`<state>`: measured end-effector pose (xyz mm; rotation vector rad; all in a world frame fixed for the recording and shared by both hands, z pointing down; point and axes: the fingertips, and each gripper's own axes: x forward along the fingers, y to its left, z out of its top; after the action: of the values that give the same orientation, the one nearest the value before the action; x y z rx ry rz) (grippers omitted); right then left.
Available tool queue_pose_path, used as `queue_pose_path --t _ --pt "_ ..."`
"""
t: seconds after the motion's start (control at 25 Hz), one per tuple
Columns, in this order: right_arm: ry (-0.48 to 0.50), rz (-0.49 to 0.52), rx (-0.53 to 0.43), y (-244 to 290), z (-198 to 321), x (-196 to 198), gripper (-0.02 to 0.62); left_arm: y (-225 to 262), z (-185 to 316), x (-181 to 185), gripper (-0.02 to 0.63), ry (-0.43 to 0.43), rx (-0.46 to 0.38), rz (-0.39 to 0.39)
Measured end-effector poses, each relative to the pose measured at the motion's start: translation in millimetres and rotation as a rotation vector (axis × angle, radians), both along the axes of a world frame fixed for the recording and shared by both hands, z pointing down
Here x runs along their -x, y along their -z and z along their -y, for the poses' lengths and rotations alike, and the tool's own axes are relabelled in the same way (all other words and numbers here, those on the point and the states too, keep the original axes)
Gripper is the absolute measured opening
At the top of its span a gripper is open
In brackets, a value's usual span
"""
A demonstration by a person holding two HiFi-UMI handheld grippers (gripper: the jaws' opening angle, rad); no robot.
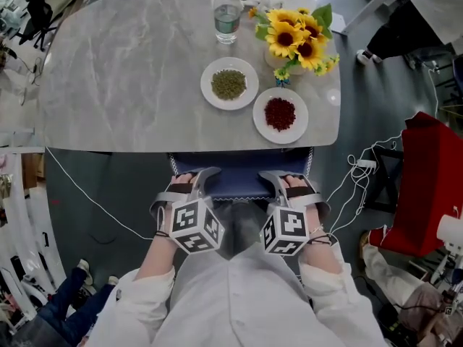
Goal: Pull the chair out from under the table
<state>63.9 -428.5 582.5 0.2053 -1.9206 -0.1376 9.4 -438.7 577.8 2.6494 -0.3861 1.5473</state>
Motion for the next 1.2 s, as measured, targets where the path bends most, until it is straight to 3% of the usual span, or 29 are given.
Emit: queue_pose_path --t 0.24,0.32,0.48,0.6,1.2 --pt "0.001 -0.058 -0.093 -4 9 -4 0.259 -16 0 7 0.267 -0.017 -0.009 0.080" --pt "0.011 -0.085 -0.131 -5 13 -6 0.167 -17 0 7 0.265 -0.028 -0.013 0.086" --pt "0.019 -0.097 -0.151 -7 14 -7 0.152 -21 0 8 0.199 -0.062 -0.054 0.122" --pt "0.031 -0.097 -0.180 -7 15 -6 0.140 -22 0 9 0.186 -0.071 -0.074 0.133" --pt "0.036 -0.094 -0.177 -8 15 -6 0.123 -28 -5 10 0.146 -0.123 -0.068 0.168"
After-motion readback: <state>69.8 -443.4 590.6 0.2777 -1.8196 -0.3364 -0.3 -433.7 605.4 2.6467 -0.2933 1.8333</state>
